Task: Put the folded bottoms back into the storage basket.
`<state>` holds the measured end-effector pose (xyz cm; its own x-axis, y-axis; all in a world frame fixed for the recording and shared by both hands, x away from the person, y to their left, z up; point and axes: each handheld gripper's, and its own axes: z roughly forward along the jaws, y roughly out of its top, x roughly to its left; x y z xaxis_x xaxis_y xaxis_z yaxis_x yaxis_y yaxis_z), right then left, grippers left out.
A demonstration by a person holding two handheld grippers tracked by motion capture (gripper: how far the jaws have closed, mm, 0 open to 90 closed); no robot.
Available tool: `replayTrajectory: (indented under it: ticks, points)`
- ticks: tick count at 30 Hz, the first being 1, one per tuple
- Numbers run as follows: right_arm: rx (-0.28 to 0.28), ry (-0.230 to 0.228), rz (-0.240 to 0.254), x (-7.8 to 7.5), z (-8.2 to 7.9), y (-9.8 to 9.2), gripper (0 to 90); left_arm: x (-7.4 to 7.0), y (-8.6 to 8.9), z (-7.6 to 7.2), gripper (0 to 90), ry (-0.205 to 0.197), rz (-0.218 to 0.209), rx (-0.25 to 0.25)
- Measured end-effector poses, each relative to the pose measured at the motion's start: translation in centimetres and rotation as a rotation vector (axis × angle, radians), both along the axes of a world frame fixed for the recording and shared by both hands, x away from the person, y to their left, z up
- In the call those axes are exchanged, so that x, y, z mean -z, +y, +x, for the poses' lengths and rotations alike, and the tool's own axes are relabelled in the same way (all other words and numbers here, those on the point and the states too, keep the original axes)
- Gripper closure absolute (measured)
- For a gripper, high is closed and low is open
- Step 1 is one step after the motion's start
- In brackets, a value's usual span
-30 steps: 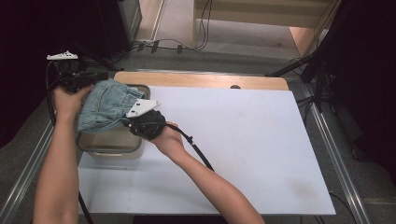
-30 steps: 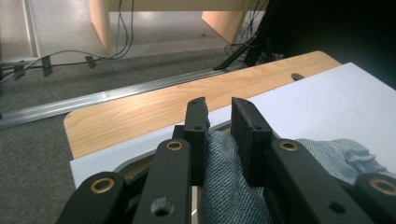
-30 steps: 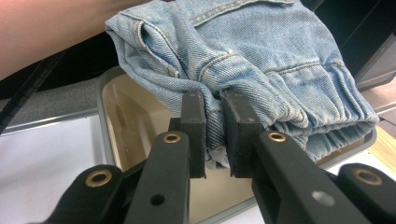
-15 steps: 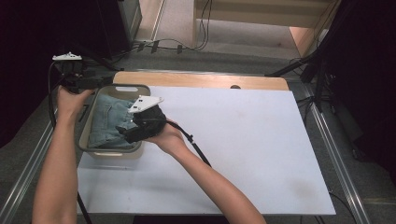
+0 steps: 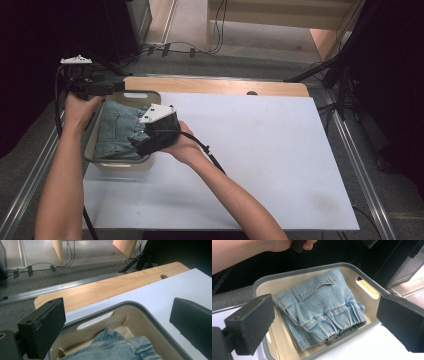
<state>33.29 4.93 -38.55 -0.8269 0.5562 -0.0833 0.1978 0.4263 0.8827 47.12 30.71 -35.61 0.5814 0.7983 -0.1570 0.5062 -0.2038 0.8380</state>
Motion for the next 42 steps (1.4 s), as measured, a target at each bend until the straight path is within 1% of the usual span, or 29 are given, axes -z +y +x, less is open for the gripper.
replayTrajectory:
  ticks: [1,2,8,9,13,17,19,23,30,33,34,36,38,42]
  points:
    - [0.001,0.000,-0.001,0.0,0.0,-0.1,0.5,-0.1,-0.2,-0.1,1.0,-0.005,0.001,0.008]
    - [0.002,0.010,0.003,0.0,0.1,-0.3,0.5,-0.1,-0.3,-0.2,1.0,-0.004,0.004,0.013]
    - [0.020,0.035,0.002,0.2,0.3,-1.1,0.5,0.0,-1.3,-0.3,1.0,0.008,0.031,0.055]
    - [0.020,0.035,0.001,0.3,0.3,-1.2,0.5,0.0,-1.6,-0.4,1.0,0.012,0.037,0.063]
    - [0.022,0.037,0.005,0.3,0.3,-2.0,0.5,-0.1,-2.4,-0.6,1.0,0.009,0.056,0.081]
    - [0.030,0.039,0.012,0.4,0.2,-3.0,0.5,-0.3,-3.0,-0.8,1.0,0.016,0.060,0.098]
    - [0.036,0.038,0.016,0.3,0.0,-3.8,0.5,-0.3,-3.3,-1.1,1.0,0.008,0.064,0.102]
    - [0.043,0.038,0.019,0.4,-0.2,-5.0,0.5,-0.2,-3.8,-1.8,1.0,0.005,0.072,0.114]
    - [0.048,0.033,0.021,0.6,-0.8,-7.3,0.5,0.0,-4.7,-3.2,1.0,-0.014,0.062,0.142]
    - [0.050,0.034,0.030,0.6,-1.1,-8.2,0.5,-0.1,-5.1,-4.0,1.0,-0.031,0.056,0.161]
    - [0.052,0.033,0.033,0.6,-1.3,-8.6,0.5,0.0,-5.2,-4.2,1.0,-0.031,0.056,0.163]
    - [0.055,0.032,0.035,0.6,-1.5,-9.2,0.5,0.0,-5.6,-4.8,1.0,-0.038,0.075,0.170]
    - [0.059,0.035,0.042,0.6,-1.6,-9.9,0.5,-0.1,-6.0,-5.4,1.0,-0.043,0.081,0.184]
    - [0.067,0.038,0.049,0.9,-1.9,-11.1,0.5,-0.3,-6.6,-6.7,1.0,-0.053,0.075,0.205]
